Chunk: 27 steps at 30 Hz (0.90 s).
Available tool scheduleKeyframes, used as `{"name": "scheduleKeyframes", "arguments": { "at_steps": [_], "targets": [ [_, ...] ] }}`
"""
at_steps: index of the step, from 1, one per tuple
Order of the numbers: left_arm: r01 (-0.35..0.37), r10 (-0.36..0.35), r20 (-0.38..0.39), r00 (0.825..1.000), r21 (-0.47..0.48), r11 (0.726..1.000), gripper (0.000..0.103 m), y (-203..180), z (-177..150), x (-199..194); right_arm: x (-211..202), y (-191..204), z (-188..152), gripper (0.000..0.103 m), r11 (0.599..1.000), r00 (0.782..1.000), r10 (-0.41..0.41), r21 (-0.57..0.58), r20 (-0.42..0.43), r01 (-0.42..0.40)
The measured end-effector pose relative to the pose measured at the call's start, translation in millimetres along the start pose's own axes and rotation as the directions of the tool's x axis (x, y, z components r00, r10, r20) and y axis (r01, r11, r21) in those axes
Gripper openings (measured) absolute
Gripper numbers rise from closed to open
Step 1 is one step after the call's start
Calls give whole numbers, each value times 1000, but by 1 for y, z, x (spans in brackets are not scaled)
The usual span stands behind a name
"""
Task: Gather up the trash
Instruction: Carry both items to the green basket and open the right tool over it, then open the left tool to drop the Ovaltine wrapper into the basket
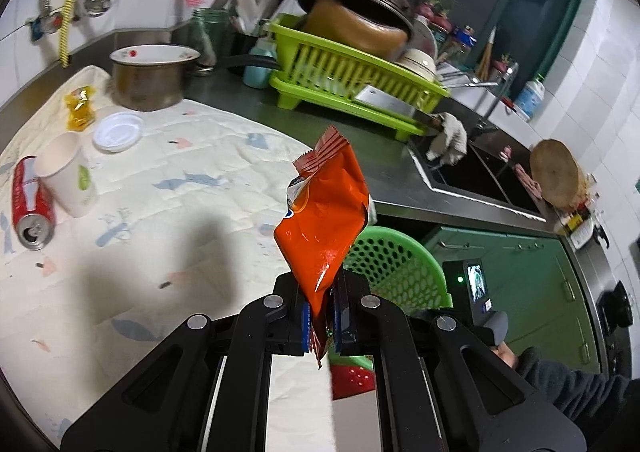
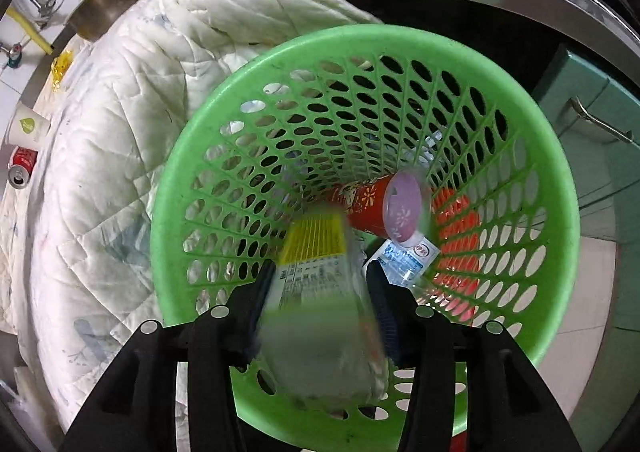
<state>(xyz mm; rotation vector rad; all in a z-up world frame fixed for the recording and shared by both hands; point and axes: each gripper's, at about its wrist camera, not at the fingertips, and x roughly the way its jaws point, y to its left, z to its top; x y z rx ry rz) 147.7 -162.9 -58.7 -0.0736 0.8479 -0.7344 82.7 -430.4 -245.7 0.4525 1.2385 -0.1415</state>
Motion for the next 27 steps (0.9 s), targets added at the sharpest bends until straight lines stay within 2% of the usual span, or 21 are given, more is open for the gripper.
{"name": "scheduleKeyframes", "arguments": {
  "at_steps": [6, 12, 15, 21, 24, 26, 27],
  "targets": [
    [56, -55, -41, 998, 28, 998, 7, -28, -2, 21, -37, -14, -7, 60, 999, 995, 45, 26, 84, -47],
    [107, -99, -123, 987, 66, 992, 7, -67, -11, 57, -98, -33, -23, 70, 998, 978, 35, 51, 206, -47],
    [131, -116, -171, 978, 80, 988, 7, -84, -19, 75, -118, -45, -32, 73, 996, 968, 34, 74, 248, -54],
    [179, -147, -276, 950, 97, 979, 8, -112, -41, 108, -154, -68, -56, 75, 988, 948, 15, 139, 318, -63],
    [185, -146, -311, 939, 103, 977, 13, -123, -51, 120, -164, -73, -64, 75, 986, 940, 5, 157, 340, -62],
    [190, -147, -333, 931, 99, 977, 26, -127, -55, 126, -171, -75, -68, 75, 985, 936, 4, 163, 351, -65],
    [181, -137, -336, 932, 103, 978, 43, -129, -57, 127, -174, -76, -71, 75, 984, 934, 1, 164, 356, -64]
  ]
}}
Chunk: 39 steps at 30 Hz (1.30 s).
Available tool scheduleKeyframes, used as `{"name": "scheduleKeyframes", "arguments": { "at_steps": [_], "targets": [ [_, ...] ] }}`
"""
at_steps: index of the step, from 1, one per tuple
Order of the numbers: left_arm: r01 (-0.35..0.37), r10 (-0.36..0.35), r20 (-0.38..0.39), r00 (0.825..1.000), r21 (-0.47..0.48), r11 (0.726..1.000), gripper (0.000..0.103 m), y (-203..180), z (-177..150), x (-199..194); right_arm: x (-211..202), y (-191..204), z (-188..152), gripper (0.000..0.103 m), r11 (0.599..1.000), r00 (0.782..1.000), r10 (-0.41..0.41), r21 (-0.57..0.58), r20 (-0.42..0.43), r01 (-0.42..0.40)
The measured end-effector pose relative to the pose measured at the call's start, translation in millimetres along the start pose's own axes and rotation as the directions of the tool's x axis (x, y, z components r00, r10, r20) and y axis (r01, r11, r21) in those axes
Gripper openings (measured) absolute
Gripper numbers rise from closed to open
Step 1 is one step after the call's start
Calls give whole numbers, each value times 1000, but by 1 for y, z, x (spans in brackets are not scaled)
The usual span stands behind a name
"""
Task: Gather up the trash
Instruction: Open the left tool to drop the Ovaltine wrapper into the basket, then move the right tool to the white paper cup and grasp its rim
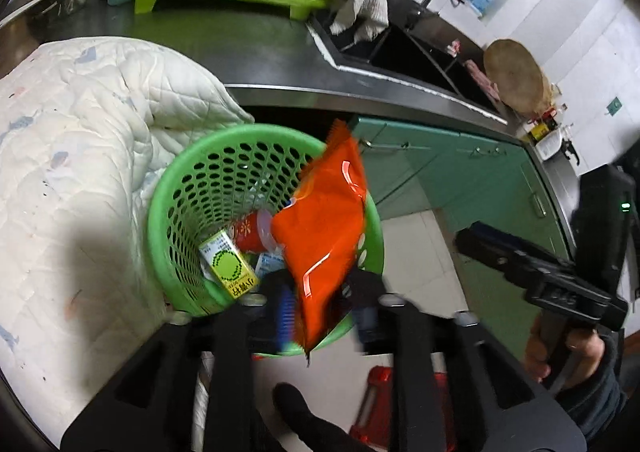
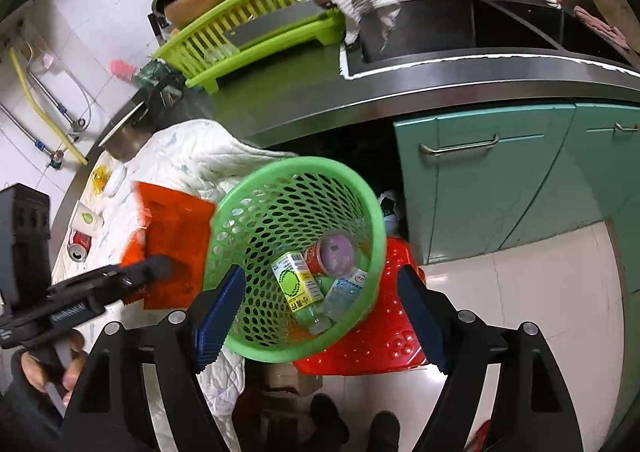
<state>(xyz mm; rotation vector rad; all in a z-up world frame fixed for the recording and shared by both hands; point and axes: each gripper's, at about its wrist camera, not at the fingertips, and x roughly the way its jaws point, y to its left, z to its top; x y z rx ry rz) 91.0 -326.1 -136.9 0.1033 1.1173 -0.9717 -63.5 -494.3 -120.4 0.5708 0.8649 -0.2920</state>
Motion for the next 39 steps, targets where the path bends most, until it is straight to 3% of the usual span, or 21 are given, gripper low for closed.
{"name": "scheduleKeyframes", "arguments": {
  "at_steps": [1, 7, 16, 21, 31, 39],
  "targets": [
    [-7, 7, 0, 1000, 0, 1000, 50, -1, -1, 2, -3, -1, -1, 75, 1000, 1000, 1, 1, 4, -1],
    [-4, 4, 4, 1000, -13, 1000, 56, 0, -2, 0, -11, 0, 0, 75, 1000, 1000, 13, -1, 20, -13],
    [-47, 51, 77, 996, -60, 997, 60, 25, 1, -40, -8, 26, 10, 78, 997, 999, 49, -57, 23, -48],
    [-100, 113, 126, 986, -107, 989, 61, 50, 0, -69, 2, 54, 16, 79, 991, 997, 78, -110, 7, -77],
    [-192, 244, 193, 950, -255, 948, 61, 117, -17, -124, 33, 121, 26, 81, 960, 987, 151, -229, -61, -161],
    [-246, 359, 228, 905, -408, 880, 61, 184, -39, -175, 65, 216, 34, 81, 888, 964, 227, -377, -136, -262]
  ]
}}
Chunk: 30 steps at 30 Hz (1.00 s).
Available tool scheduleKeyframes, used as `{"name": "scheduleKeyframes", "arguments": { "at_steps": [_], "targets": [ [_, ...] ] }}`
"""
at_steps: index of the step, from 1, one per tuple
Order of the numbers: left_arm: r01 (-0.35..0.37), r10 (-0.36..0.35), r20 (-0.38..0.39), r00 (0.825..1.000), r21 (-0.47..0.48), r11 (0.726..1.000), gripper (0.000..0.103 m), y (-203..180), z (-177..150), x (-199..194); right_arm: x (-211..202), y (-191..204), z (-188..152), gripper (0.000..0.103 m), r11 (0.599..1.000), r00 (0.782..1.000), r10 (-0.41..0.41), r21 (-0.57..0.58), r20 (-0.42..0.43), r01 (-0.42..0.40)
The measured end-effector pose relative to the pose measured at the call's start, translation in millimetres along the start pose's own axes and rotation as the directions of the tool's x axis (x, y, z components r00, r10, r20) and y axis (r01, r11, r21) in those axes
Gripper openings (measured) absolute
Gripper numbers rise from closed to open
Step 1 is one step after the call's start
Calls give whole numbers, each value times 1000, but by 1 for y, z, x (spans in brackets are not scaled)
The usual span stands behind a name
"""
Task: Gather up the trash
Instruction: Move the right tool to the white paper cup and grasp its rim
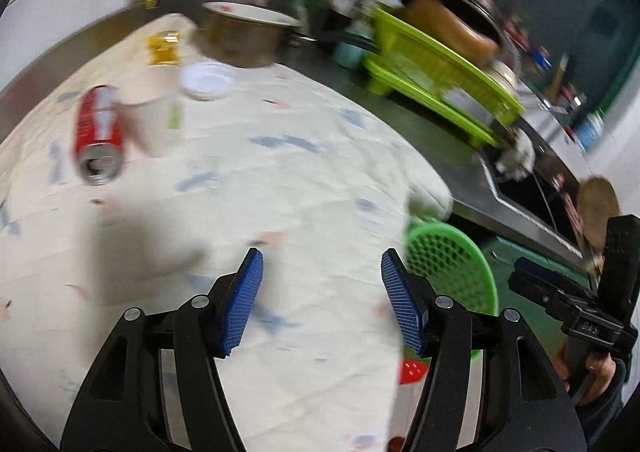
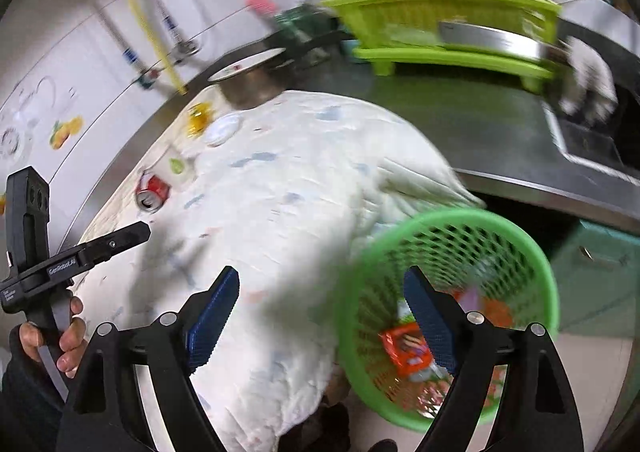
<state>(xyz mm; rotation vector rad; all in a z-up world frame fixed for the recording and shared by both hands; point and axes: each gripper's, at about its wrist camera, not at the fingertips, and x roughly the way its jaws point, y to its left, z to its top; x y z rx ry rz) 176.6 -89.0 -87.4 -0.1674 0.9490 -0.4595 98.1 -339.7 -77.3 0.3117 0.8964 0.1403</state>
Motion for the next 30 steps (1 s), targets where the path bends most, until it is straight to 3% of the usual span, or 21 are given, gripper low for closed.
{"name": "scheduleKeyframes", "arguments": {
  "at_steps": [7, 18, 30],
  "targets": [
    [-80, 88, 53, 995, -132, 988, 61, 73, 6, -27, 43, 64, 31, 81, 988, 997, 75, -136, -35, -79],
    [-173, 206, 103, 973, -265, 949, 61, 156, 8, -65, 114, 159, 66, 81, 924, 982, 154, -336, -104, -181],
    [-202, 254, 121, 960, -332, 922, 64, 200, 12, -83, 198, 217, 98, 81, 860, 985, 136, -482, -102, -169]
  ]
}}
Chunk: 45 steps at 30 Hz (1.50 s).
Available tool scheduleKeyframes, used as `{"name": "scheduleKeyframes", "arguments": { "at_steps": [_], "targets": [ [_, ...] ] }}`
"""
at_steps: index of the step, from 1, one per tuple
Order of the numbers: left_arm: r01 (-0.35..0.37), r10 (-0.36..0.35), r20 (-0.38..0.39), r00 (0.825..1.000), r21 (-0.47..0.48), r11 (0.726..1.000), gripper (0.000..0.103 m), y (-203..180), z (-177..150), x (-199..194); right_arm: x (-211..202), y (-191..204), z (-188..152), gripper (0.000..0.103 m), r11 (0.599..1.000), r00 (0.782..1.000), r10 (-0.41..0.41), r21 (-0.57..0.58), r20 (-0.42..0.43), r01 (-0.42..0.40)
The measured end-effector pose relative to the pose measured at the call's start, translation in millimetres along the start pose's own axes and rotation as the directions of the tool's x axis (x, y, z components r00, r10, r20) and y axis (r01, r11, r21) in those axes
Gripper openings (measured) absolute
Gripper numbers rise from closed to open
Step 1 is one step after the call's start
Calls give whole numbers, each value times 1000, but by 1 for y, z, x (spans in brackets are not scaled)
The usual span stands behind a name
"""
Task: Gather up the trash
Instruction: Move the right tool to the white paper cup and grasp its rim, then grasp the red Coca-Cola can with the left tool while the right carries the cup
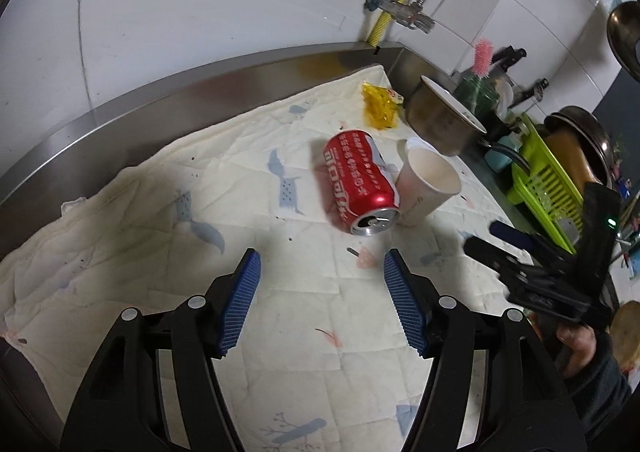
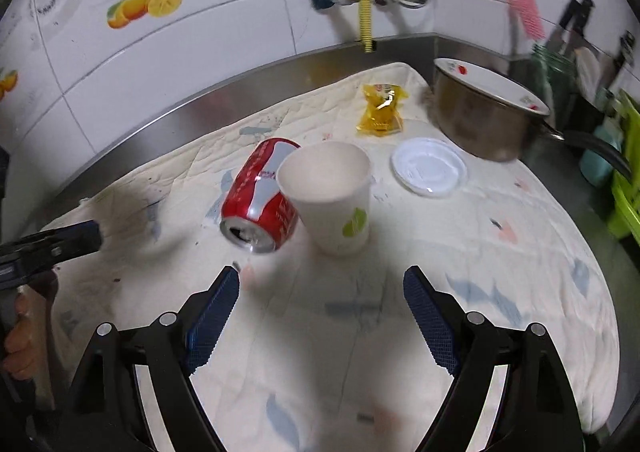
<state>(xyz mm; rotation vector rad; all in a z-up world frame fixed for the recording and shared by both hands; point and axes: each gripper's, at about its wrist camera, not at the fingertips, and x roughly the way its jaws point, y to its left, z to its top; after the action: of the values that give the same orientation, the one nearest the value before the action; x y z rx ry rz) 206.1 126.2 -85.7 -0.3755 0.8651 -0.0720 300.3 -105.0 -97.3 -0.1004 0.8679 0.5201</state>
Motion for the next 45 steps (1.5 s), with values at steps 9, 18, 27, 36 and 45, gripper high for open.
{"name": "scheduleKeyframes", "arguments": {
  "at_steps": [9, 18, 27, 36, 45],
  "targets": [
    [4, -4, 4, 1000, -13, 1000, 66, 5, 15, 4, 43, -4, 21, 81, 999, 1000, -9, -35, -6, 9],
    [30, -30, -9, 1000, -35, 999, 70, -5, 35, 20, 67, -15, 30, 81, 1000, 1000, 7, -17, 16, -7],
    [37, -41, -53, 998, -87, 995, 74, -14, 54, 50, 53, -16, 26, 60, 999, 997, 35, -10, 71, -35],
    [22, -27, -100, 995, -46, 999, 82, -41, 66, 88, -30, -26, 1, 60, 1000, 989, -27, 3, 148, 27],
    [-35, 35, -155, 987, -3, 999, 83, -58, 76, 127, -110, -50, -55, 61, 992, 976, -111, 82, 189, 97]
  ]
}}
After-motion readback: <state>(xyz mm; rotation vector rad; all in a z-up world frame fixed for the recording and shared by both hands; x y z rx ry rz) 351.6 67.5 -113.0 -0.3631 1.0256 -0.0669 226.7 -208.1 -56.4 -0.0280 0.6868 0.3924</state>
